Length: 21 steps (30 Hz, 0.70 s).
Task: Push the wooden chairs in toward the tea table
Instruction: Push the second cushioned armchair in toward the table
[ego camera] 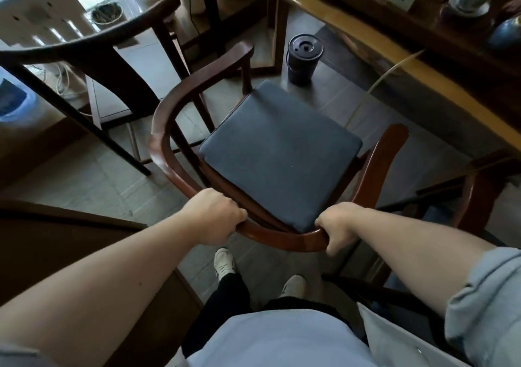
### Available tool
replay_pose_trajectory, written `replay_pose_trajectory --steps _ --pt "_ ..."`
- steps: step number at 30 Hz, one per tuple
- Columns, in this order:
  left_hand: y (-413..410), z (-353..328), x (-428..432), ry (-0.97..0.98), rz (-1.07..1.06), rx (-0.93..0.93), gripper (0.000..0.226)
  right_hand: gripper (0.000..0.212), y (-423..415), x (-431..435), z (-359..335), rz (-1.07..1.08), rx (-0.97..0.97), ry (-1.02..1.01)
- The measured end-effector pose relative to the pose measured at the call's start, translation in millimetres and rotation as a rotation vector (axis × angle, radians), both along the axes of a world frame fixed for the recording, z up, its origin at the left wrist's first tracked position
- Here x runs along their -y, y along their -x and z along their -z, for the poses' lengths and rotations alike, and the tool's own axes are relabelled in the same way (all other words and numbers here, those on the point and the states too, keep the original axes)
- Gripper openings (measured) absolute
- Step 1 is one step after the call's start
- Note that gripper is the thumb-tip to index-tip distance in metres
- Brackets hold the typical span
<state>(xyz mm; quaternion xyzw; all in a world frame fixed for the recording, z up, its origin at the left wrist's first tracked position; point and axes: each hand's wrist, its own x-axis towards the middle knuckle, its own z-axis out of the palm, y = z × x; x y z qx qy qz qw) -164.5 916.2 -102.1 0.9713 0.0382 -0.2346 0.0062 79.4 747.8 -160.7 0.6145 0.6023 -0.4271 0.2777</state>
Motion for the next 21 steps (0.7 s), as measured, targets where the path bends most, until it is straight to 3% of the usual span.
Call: replay_pose_trajectory --steps 6,11,16,21 --pt "-34.3 0.4 41.6 0.047 0.021 -0.002 0.011 0.064 -45.7 29.7 2.8 -0.034 0.028 0.013" --pt "-22.7 -5.3 18.3 0.071 0.003 0.049 0.016 0.050 -57.0 38.2 7.3 -0.076 0.009 -0.053" --pt "-26.0 0.0 7.1 0.069 0.113 -0.002 0.010 0.058 -61.3 42.4 8.3 -0.142 -0.007 -0.161" --pt "-27.8 -0.6 2.3 0.075 0.138 -0.021 0.014 0.036 -55.0 41.9 6.1 -0.049 -0.004 -0.100"
